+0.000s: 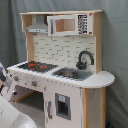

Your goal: Play with the kitchen

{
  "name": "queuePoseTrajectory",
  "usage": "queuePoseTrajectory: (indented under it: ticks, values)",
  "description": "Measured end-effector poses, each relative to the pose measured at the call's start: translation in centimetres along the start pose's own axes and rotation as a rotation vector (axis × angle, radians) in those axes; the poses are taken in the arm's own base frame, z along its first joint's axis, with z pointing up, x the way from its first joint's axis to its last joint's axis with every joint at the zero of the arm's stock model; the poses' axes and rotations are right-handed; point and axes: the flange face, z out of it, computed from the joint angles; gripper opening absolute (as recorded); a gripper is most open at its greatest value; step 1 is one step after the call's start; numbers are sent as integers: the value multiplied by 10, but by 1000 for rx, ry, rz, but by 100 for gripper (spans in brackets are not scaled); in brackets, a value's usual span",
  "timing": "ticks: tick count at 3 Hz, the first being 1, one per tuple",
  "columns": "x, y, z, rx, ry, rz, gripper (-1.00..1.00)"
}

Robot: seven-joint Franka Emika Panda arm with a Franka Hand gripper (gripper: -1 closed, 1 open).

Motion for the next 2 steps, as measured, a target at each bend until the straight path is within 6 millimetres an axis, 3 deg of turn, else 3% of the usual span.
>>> queuePoseTrajectory:
  ticks: [2]
  values:
    - [-6, -7, -33, -124, -61, -8, 100]
